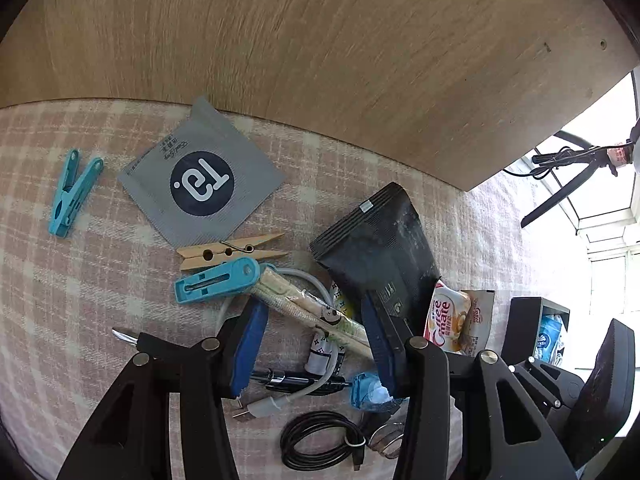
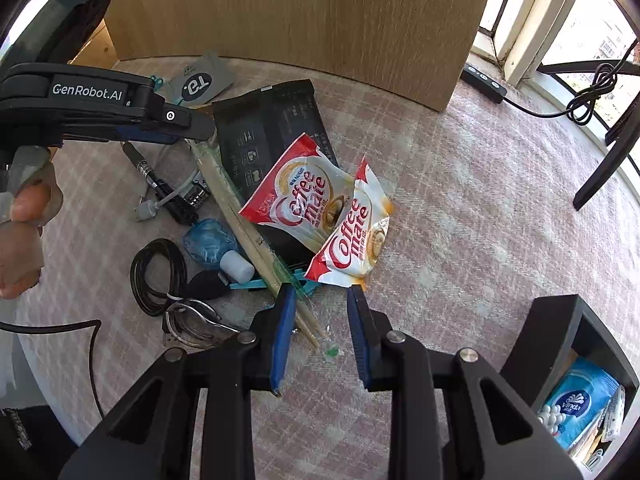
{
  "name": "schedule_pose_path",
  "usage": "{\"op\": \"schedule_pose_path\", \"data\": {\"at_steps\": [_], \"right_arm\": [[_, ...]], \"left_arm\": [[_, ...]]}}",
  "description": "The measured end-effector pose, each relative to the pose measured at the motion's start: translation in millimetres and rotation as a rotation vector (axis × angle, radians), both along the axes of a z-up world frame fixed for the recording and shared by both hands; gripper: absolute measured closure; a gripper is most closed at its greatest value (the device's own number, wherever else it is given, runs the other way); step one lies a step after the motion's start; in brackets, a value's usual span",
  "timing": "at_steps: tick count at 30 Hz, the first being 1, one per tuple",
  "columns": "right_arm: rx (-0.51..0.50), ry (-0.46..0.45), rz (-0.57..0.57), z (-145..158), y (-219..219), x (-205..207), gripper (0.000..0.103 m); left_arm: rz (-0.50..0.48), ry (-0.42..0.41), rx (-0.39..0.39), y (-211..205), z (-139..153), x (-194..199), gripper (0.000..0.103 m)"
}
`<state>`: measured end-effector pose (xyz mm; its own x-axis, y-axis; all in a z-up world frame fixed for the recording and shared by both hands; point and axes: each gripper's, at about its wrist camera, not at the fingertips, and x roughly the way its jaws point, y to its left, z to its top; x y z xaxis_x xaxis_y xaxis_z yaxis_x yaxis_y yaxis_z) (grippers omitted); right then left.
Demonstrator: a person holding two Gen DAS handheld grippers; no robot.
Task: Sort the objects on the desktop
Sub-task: 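Move the right gripper back to the pile and grasp the wooden chopsticks, then carry the chopsticks to the black tray and open the right gripper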
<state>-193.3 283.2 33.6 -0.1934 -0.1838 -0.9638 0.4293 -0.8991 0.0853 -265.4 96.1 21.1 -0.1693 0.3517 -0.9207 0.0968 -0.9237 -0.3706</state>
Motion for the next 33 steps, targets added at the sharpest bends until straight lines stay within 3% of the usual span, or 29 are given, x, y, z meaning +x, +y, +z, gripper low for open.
{"op": "schedule_pose_path", "data": {"at_steps": [2, 7, 13, 19, 25, 33], "right_arm": [[-0.004, 0.0, 0.01, 1.2, -1.4, 0.0, 0.081], [-0.014, -0.003, 0.065, 3.7, -8.3, 5.7, 0.081], [0.002, -0.02, 0.078, -3.3, -12.8, 3.9, 0.081], [-0.024, -0.045, 0.101, 1.7, -11.9, 8.4, 0.091], [-0.061, -0.028, 0.099, 19.7, -7.2, 17.8, 0.093], [-0.118, 0.011, 0.059, 57.4, 16.0, 38.1, 0.094]], "left_arm": [[0.013, -0.01, 0.018, 1.8, -4.1, -3.2, 0.058], [0.017, 0.002, 0.039, 4.6, -4.1, -0.8, 0.075], [0.031, -0.001, 0.033, 5.3, -5.9, -6.7, 0.079], [0.044, -0.005, 0.055, 3.9, -6.6, -5.1, 0.086], [0.018, 0.027, 0.044, 7.9, 14.0, 0.5, 0.087], [-0.028, 0.096, 0.055, 22.6, 62.5, 15.7, 0.089]]}}
